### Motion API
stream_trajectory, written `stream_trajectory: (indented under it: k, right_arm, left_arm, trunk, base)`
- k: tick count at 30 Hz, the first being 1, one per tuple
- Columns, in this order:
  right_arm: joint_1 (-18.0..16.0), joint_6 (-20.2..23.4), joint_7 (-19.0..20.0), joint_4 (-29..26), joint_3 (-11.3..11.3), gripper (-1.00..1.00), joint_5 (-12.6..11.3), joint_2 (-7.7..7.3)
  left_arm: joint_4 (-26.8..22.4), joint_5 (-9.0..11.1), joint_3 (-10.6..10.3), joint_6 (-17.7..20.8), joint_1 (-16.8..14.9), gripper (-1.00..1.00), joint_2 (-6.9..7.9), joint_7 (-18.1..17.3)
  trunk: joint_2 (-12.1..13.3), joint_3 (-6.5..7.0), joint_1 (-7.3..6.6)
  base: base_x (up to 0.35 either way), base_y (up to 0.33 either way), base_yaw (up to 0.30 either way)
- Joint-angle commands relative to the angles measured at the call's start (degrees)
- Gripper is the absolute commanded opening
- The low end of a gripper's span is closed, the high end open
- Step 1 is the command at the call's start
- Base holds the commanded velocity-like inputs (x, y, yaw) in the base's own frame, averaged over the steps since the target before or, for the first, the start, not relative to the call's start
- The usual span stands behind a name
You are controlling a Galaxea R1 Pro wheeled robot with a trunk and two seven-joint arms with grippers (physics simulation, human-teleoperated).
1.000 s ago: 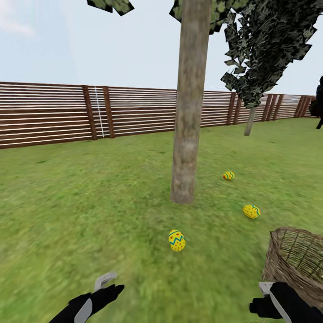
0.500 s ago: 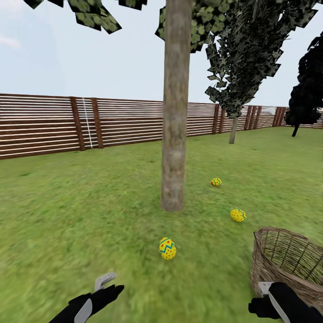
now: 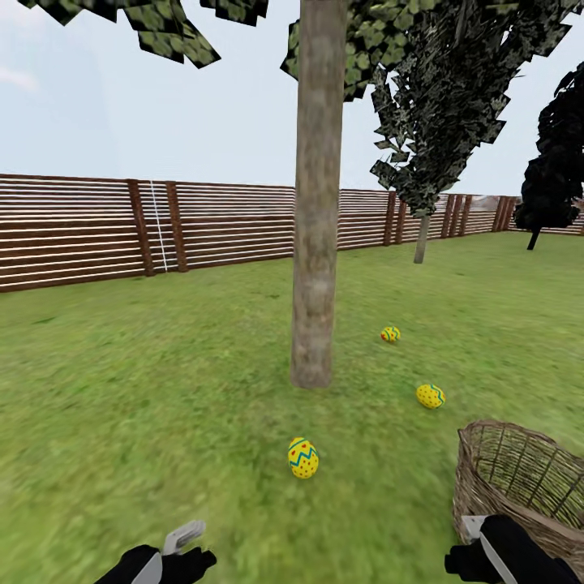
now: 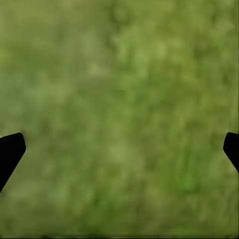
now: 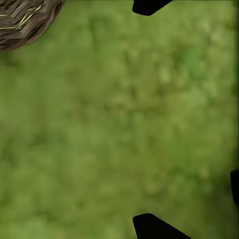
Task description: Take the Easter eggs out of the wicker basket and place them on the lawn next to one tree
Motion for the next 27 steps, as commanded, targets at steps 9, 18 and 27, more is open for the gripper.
stream_trajectory:
  k: [9, 18, 27]
  right_arm:
    - [0.0, -0.1, 0.0, 2.6, 0.3, 1.0, 0.0, 2.51]
    - [0.0, -0.1, 0.0, 3.4, 0.4, 1.0, 0.3, 2.68]
    - [0.0, -4.3, -3.2, 8.7, 0.2, 1.0, 4.0, 5.62]
  left_arm:
    - [2.1, 0.0, 0.5, 0.4, 0.0, 1.0, 2.85, -0.1]
    - [6.5, 0.1, 0.5, -4.0, 0.0, 1.0, 4.64, -0.1]
    - [9.1, 0.2, 0.6, -3.8, 0.0, 1.0, 4.79, -0.2]
  trunk:
    - [3.6, 1.56, -2.0]
    - [7.2, 3.17, -3.97]
    - [10.8, 4.79, -5.95]
  base:
    - [0.0, 0.0, 0.0]
    - [0.0, 0.0, 0.0]
    - [0.0, 0.0, 0.0]
